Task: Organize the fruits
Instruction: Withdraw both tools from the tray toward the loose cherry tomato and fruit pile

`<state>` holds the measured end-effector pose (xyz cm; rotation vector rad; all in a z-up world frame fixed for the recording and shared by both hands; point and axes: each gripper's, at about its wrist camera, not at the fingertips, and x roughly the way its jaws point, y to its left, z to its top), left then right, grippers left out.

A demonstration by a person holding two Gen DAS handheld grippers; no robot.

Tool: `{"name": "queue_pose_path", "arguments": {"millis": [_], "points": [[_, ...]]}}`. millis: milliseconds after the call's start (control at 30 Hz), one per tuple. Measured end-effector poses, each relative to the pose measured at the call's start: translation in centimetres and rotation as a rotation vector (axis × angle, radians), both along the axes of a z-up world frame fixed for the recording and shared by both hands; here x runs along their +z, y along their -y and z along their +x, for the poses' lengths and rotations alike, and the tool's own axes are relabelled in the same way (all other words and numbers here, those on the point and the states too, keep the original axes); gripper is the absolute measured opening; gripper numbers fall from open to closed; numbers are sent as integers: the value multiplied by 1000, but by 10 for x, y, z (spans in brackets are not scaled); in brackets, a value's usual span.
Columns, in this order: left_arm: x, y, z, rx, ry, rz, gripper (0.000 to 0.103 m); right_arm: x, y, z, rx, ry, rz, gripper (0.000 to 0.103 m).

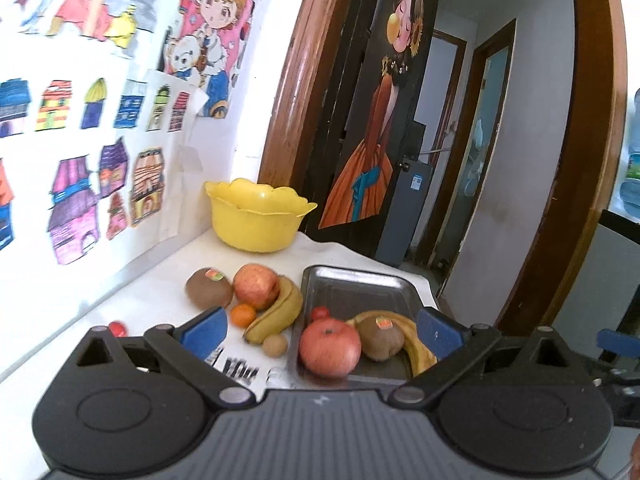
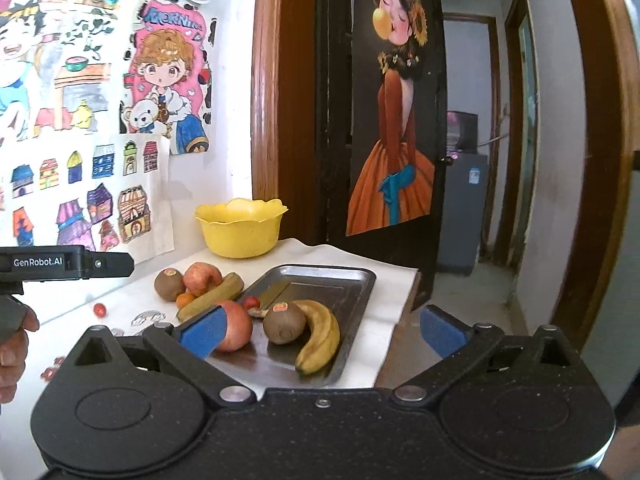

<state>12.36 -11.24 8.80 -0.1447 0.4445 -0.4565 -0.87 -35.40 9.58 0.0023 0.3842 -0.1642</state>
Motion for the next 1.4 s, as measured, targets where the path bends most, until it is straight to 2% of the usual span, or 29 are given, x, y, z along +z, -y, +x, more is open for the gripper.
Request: {"name": "queue_pose_path", "arguments": {"millis": [167,300,433,533,767,867,967,1000,1067,1200,1400], "points": [[-2,-28,-31,-4,1,16,103,9,-23,-51,-33,-18,-10,102],[-6,-48,-53,-6,3,40,103,16,-45,-88,-7,-32,8,102],[-8,-70,-67,20,-1,82,103,28,-66,-101,43,-10,71,102],[-6,-90,-73,63,6,119,103,35,-85,-95,101,11,98,102],[-10,-137,-75,207,-4,202,103,31,-129,-45,271,-17,178,102],[-16,-152,-68,256,-35,214,103,30,-145,-14,299,-40,309,102],[-20,-162,-62,283,-60,206,103,32,-160,26,313,-107,473,102],[-22,-164,-59,287,-65,205,103,33,-164,36,326,-118,496,102],[-24,-166,-53,293,-74,206,103,38,-176,55,367,-127,486,102],[-29,-164,-36,299,-87,208,103,38,-191,89,436,-161,397,102],[-39,-151,-2,268,-110,210,103,16,-175,134,499,-237,276,102]]}}
